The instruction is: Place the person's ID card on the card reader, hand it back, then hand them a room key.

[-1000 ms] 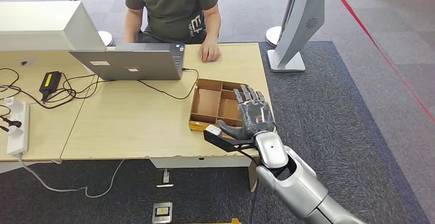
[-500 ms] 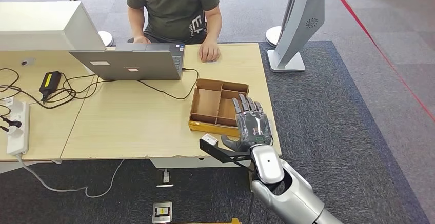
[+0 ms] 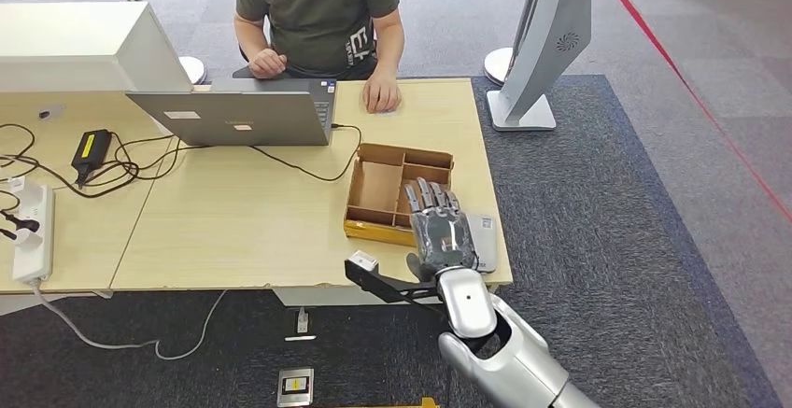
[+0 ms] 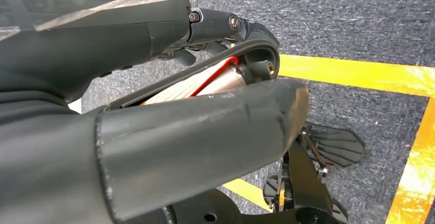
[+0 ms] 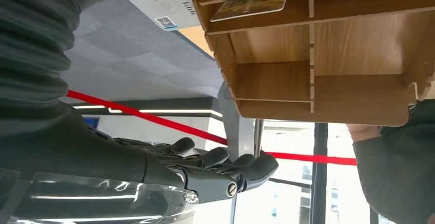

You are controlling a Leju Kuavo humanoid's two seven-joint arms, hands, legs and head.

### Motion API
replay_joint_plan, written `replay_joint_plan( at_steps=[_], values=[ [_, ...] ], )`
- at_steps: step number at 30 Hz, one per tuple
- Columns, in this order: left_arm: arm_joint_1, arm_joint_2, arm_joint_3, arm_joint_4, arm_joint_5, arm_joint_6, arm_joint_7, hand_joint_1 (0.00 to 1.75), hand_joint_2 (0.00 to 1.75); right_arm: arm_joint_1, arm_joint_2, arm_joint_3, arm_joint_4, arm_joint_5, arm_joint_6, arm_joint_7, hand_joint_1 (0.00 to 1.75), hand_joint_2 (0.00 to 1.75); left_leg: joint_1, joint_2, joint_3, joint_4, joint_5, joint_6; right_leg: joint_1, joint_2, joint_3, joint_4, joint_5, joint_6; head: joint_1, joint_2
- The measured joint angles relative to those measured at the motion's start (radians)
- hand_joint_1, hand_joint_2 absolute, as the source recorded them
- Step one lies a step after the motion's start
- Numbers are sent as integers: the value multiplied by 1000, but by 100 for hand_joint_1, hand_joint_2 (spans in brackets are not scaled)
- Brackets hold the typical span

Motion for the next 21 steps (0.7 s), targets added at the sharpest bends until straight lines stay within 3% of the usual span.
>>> replay_joint_plan(
  at_steps=[21],
  values=[
    [0, 0, 0, 0, -2, -4, -4, 0, 0, -57, 67, 7, 170, 4, -35, -5, 0, 175, 0, 0, 0, 0, 0, 0, 0, 0, 0, 0, 0, 0, 0, 0]
  ],
)
